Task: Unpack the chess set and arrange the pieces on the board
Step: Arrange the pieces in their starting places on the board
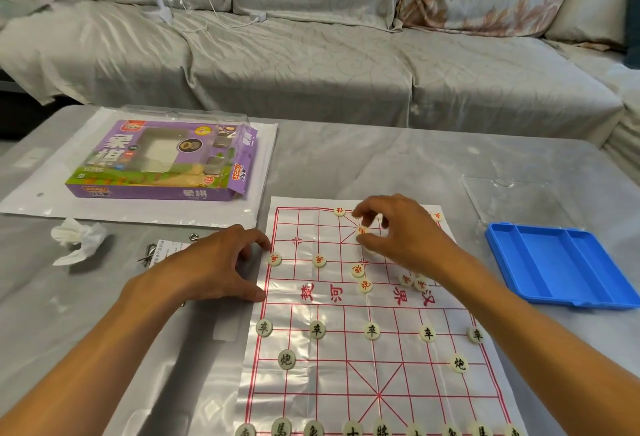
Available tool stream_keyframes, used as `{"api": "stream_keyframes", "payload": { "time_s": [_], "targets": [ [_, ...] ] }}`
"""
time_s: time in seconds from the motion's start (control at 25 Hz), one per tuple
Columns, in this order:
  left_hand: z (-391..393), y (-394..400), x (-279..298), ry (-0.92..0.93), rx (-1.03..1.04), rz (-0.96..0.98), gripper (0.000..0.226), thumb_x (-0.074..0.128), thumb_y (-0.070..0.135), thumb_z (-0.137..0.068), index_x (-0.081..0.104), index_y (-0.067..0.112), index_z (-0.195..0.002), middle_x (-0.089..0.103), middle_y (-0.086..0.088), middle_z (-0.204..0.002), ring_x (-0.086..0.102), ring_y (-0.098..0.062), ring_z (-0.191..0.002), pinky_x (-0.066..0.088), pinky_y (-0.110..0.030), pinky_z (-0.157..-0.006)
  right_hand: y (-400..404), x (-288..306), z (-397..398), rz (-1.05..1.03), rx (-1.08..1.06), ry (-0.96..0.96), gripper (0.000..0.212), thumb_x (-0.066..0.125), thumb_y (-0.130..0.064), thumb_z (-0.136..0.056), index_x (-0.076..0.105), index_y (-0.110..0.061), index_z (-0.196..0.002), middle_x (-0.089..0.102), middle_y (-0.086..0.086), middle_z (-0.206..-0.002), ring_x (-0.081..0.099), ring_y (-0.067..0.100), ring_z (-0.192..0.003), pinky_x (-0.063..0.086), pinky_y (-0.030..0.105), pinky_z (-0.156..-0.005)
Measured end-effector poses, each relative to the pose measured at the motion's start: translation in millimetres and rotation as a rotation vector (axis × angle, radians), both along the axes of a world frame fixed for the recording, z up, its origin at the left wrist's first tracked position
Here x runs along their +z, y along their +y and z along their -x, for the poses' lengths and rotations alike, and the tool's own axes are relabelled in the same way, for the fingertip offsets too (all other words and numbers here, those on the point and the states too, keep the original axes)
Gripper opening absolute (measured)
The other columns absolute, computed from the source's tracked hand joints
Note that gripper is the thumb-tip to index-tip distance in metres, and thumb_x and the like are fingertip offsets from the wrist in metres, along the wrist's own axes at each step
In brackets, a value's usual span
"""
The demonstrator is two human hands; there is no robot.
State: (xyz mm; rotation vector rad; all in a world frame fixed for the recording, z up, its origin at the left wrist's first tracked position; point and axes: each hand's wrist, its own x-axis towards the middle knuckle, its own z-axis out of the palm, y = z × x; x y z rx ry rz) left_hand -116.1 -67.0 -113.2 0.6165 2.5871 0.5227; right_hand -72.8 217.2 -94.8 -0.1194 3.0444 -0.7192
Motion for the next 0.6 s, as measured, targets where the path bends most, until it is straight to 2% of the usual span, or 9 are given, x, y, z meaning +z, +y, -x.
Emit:
{"api": "stream_keyframes", "payload": {
  "time_s": [0.16, 0.28, 0.44, 0.6],
  "targets": [
    [-0.5, 0.0, 0.4, 0.009, -0.007, -0.007, 0.066, 0.084, 0.049, -0.061, 0.048, 0.045, -0.117, 0.048, 0.017, -0.096, 0.053, -0.005, -0.084, 0.048, -0.024, -0.077, -31.1, -7.0, 46.9, 0.075, 0.002, 0.058, 0.033, 0.07, -0.028, -0.086, 0.061, -0.024, -0.117, 0.064, -0.008, -0.107, 0.052, 0.009, -0.092, 0.047, 0.023, -0.086],
    [0.1, -0.7, -0.5, 0.01, -0.014, -0.018, 0.067, 0.084, 0.049, -0.061, 0.048, 0.045, -0.117, 0.047, 0.018, -0.095, 0.052, -0.004, -0.084, 0.048, -0.023, -0.076, -47.4, -21.2, 68.5, 0.032, 0.012, 0.06, 0.032, 0.069, -0.026, -0.087, 0.06, -0.023, -0.117, 0.065, -0.005, -0.109, 0.049, 0.008, -0.092, 0.04, 0.018, -0.081],
    [1.8, -0.8, -2.3, 0.008, -0.021, -0.021, 0.067, 0.084, 0.05, -0.06, 0.047, 0.045, -0.117, 0.047, 0.018, -0.095, 0.053, -0.004, -0.084, 0.046, -0.022, -0.074, -53.7, -34.5, 77.4, -0.031, -0.012, 0.012, 0.031, 0.067, -0.028, -0.088, 0.06, -0.024, -0.117, 0.065, -0.003, -0.111, 0.051, 0.01, -0.092, 0.041, 0.02, -0.082],
    [2.5, 0.1, -1.4, 0.0, -0.024, -0.003, 0.069, 0.084, 0.05, -0.062, 0.046, 0.045, -0.118, 0.046, 0.018, -0.096, 0.052, -0.005, -0.084, 0.046, -0.022, -0.072, -52.7, -36.8, 78.2, -0.007, -0.018, -0.005, 0.031, 0.068, -0.029, -0.087, 0.061, -0.024, -0.116, 0.065, -0.003, -0.111, 0.053, 0.01, -0.09, 0.041, 0.019, -0.081]
  ]
}}
